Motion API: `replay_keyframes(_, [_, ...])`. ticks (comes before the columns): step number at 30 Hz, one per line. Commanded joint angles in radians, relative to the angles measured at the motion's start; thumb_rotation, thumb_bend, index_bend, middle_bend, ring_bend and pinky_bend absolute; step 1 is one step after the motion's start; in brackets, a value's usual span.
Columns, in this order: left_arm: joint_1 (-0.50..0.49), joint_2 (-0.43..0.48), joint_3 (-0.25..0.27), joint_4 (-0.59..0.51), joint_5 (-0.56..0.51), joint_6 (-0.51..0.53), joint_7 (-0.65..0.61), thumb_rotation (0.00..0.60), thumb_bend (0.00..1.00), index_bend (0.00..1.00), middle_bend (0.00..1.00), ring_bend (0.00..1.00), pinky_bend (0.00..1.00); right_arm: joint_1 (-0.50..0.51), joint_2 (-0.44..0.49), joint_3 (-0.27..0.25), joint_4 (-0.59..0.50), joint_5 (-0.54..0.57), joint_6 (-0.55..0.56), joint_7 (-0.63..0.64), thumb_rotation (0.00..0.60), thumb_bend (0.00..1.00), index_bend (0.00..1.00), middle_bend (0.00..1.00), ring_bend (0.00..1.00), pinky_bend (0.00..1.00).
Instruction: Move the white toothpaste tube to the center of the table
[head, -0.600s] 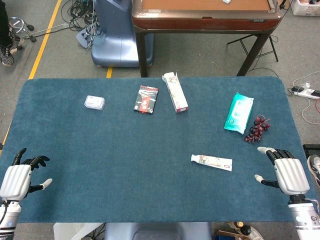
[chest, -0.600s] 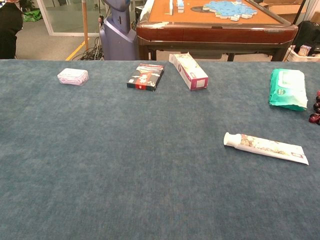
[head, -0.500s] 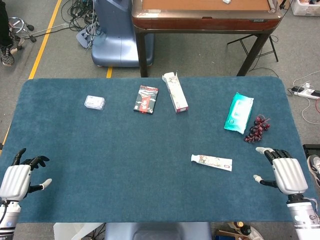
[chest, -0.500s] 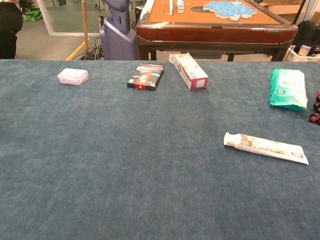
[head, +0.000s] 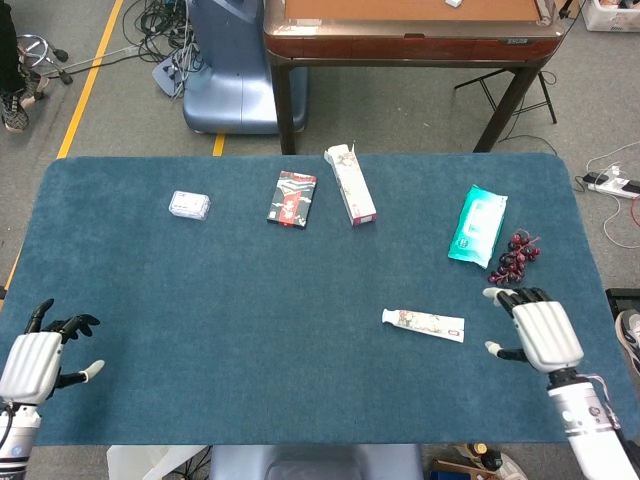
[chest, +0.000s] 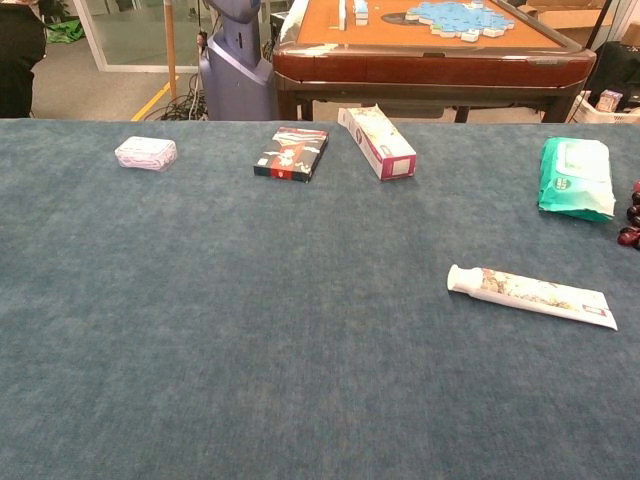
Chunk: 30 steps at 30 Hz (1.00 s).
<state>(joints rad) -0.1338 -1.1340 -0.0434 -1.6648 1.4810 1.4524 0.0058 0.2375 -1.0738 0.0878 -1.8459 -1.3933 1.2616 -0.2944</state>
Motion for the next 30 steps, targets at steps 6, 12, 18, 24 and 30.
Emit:
replay_keyframes(6, [0.004, 0.009, 0.009, 0.003, 0.014, 0.0, -0.017, 0.6, 0.11, 0.36, 0.47, 0.45, 0.03, 0.125, -0.164, 0.049, 0.062, 0.101, -0.116, -0.148, 0.6, 0.08, 0.32, 0.41, 0.29, 0.27])
replay_keyframes(12, [0.011, 0.024, 0.02, 0.008, 0.021, -0.003, -0.038, 0.6, 0.11, 0.36, 0.47, 0.45, 0.03, 0.192, -0.261, 0.048, 0.112, 0.194, -0.181, -0.263, 0.6, 0.08, 0.32, 0.4, 0.29, 0.27])
replay_keyframes(18, [0.019, 0.032, 0.025, 0.016, 0.026, 0.002, -0.064, 0.6, 0.11, 0.36, 0.47, 0.44, 0.03, 0.233, -0.339, 0.044, 0.16, 0.268, -0.2, -0.343, 0.6, 0.08, 0.32, 0.39, 0.29, 0.27])
replay_keyframes(24, [0.022, 0.032, 0.03, 0.027, 0.03, 0.0, -0.085, 0.6, 0.11, 0.36, 0.47, 0.44, 0.03, 0.269, -0.402, 0.038, 0.222, 0.34, -0.224, -0.386, 0.6, 0.08, 0.33, 0.39, 0.29, 0.27])
replay_keyframes(30, [0.025, 0.035, 0.032, 0.028, 0.035, 0.002, -0.092, 0.6, 0.11, 0.36, 0.47, 0.44, 0.03, 0.296, -0.444, 0.021, 0.265, 0.361, -0.244, -0.399, 0.6, 0.08, 0.35, 0.39, 0.29, 0.27])
